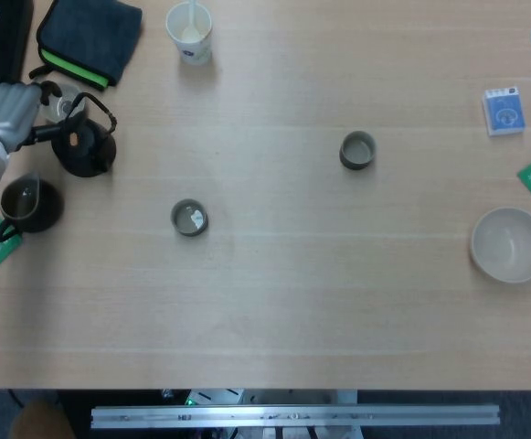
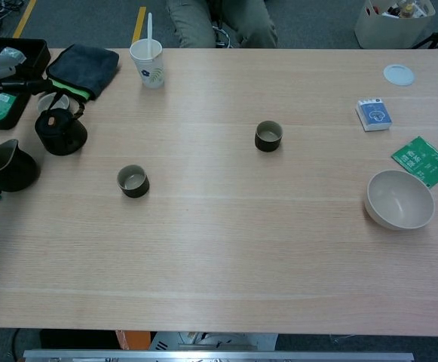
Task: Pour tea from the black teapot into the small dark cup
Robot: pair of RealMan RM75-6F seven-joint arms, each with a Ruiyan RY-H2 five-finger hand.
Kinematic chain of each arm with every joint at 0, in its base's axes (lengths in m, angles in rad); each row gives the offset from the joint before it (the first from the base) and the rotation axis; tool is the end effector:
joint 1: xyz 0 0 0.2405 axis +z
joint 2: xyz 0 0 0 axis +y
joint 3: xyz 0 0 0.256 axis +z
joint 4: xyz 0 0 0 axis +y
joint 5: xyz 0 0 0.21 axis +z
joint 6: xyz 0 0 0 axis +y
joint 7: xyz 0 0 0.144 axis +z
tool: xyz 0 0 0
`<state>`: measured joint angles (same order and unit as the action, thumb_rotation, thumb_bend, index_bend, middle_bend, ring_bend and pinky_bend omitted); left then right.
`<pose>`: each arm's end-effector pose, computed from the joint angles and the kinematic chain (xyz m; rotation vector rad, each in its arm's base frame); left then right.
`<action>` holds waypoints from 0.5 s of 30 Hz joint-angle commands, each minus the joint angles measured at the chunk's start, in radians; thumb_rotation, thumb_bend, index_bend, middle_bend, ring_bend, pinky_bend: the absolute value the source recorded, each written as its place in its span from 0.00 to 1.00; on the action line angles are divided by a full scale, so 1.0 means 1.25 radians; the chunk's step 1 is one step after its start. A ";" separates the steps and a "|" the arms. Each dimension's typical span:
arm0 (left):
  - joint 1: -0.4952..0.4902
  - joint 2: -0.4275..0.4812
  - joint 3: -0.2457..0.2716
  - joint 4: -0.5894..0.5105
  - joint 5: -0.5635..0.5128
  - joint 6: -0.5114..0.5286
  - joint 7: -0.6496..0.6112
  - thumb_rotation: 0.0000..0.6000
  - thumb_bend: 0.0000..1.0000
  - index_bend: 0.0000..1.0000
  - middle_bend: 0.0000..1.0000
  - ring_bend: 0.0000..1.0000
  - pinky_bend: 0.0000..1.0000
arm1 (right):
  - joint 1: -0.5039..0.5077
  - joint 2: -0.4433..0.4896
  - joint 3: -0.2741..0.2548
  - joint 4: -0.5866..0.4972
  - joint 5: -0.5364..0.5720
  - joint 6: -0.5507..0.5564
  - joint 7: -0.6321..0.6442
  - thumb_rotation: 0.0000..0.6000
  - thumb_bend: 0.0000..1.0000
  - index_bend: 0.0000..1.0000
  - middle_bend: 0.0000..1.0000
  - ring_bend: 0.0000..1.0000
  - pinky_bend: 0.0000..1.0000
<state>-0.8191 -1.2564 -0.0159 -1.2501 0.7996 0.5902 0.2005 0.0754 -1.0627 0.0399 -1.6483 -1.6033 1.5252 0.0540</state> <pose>-0.2849 0.3958 0.0883 -1.6993 -1.1283 -0.3868 -0.2946 -0.1749 0.1715 1.4420 -0.8720 0.9984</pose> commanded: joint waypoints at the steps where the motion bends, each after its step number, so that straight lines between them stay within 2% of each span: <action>1: 0.006 -0.015 0.012 0.017 -0.009 0.007 0.014 0.00 0.20 0.18 0.25 0.19 0.11 | 0.001 0.000 0.000 0.000 -0.001 -0.001 0.001 1.00 0.21 0.26 0.30 0.21 0.31; 6: 0.016 -0.038 0.021 0.047 -0.022 0.012 0.026 0.00 0.20 0.17 0.24 0.19 0.11 | -0.001 0.002 -0.002 -0.002 -0.003 0.002 0.000 1.00 0.21 0.26 0.30 0.21 0.31; 15: 0.030 -0.052 0.033 0.042 -0.013 0.018 0.043 0.00 0.20 0.17 0.24 0.19 0.11 | -0.003 0.004 -0.003 -0.005 -0.002 0.004 -0.001 1.00 0.21 0.26 0.30 0.21 0.31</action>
<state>-0.7824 -1.3200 0.0243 -1.1978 0.7833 0.6122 0.2532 0.0719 -1.0575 0.0366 -1.6541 -1.6057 1.5296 0.0525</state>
